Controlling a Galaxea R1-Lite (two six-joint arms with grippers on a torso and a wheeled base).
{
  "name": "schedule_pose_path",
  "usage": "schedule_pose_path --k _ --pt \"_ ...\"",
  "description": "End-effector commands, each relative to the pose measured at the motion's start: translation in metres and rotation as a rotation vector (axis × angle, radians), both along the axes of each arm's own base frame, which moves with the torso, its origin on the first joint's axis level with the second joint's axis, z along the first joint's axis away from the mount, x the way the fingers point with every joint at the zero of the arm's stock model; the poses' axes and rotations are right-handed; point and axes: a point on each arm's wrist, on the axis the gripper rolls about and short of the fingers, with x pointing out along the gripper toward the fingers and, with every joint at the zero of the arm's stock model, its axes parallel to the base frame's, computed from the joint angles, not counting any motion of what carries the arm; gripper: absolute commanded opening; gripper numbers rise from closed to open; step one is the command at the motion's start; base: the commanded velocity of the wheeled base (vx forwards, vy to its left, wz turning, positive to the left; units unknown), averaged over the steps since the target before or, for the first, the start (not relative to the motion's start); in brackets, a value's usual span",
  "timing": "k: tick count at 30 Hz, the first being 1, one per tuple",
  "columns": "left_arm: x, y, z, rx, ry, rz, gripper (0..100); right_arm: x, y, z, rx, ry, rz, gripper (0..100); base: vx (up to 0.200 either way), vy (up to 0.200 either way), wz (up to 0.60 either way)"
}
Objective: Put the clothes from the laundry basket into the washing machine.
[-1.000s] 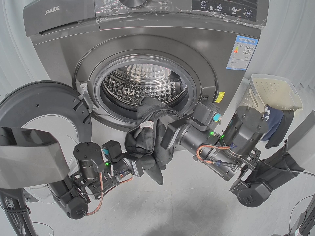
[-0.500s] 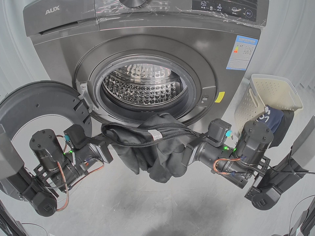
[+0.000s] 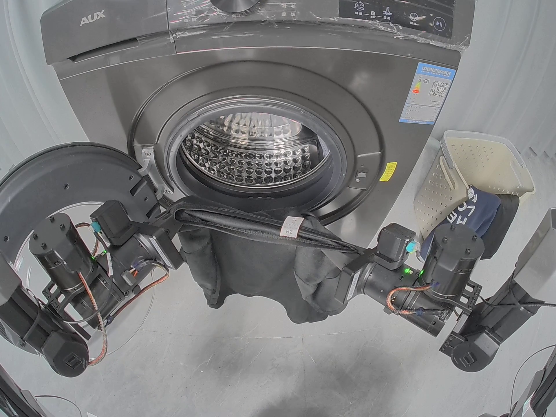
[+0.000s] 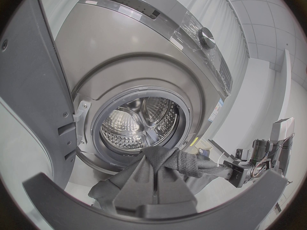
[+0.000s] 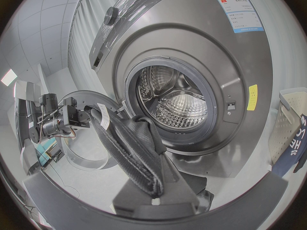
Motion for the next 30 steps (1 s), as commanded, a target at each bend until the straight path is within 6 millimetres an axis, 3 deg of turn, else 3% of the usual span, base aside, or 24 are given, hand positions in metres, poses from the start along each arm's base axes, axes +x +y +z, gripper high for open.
schedule_pose_path --k 1,5,6,18,30 --pt "-0.001 -0.002 0.003 -0.005 -0.012 -0.008 0 0.003 0.002 0.003 0.01 -0.013 -0.001 0 0.0 0.0 0.0" --pt "-0.002 -0.002 0.005 -0.006 -0.02 -0.007 0 0.003 0.004 0.001 0.007 -0.007 0.006 0 0.0 0.0 0.0" --pt "-0.004 -0.001 0.007 -0.008 -0.028 -0.007 0 0.004 0.004 -0.001 0.004 -0.004 0.006 100 0.0 0.0 0.0" --pt "-0.018 -0.012 0.016 -0.024 -0.058 -0.067 0 0.018 0.016 -0.058 -0.104 0.115 0.003 100 0.0 0.0 0.0" --pt "-0.015 -0.012 0.013 -0.021 -0.047 -0.062 0 0.005 0.03 -0.067 -0.123 0.133 0.087 100 0.0 0.0 0.0"
